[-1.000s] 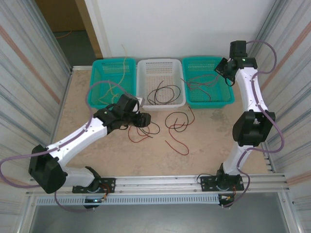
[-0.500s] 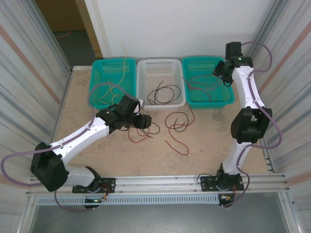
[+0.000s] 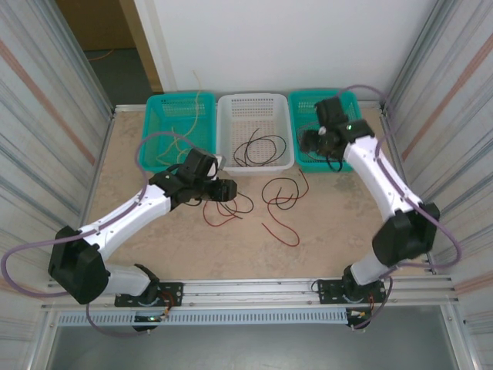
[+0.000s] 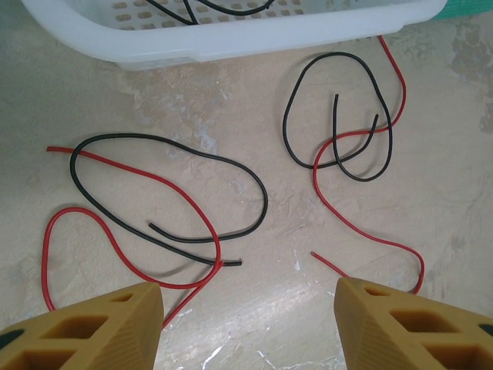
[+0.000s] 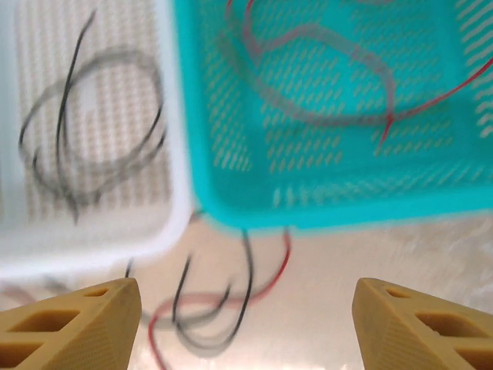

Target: Untangle the cables

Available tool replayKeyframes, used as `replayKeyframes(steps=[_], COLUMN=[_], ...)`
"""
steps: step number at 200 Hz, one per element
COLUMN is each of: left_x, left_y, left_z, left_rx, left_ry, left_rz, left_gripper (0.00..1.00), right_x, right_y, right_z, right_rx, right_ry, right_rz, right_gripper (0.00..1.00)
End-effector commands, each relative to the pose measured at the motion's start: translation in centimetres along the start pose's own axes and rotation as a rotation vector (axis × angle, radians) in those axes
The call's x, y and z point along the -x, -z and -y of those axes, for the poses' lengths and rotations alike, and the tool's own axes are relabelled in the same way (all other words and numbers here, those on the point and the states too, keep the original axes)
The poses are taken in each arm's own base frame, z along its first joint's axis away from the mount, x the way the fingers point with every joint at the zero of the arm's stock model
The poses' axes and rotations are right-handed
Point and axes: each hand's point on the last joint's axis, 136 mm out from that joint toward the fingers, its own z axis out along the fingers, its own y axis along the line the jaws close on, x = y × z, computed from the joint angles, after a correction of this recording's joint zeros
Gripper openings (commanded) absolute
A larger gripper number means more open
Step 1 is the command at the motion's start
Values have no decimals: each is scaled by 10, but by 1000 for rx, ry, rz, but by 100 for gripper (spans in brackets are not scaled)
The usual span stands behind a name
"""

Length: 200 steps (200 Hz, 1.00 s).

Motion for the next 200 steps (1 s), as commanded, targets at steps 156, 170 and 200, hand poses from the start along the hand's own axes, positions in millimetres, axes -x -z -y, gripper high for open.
replayKeyframes(steps=[156,170,200], left_x=[3,4,4], left_y=[9,11,12], left_z=[2,0,1], left_rx=[-32,-32,-52], left_ry=[36,39,48], left_rz=[34,42,45], left_gripper=[60,60,60], right_x=[-243,-243,-236], right_y=[-90,-92,-86], right_z=[-50,-50,-51], right_rx=[39,33,31], right_ry=[314,316,322], right_rz=[-645,-653,-615], right_gripper=[44,36,12])
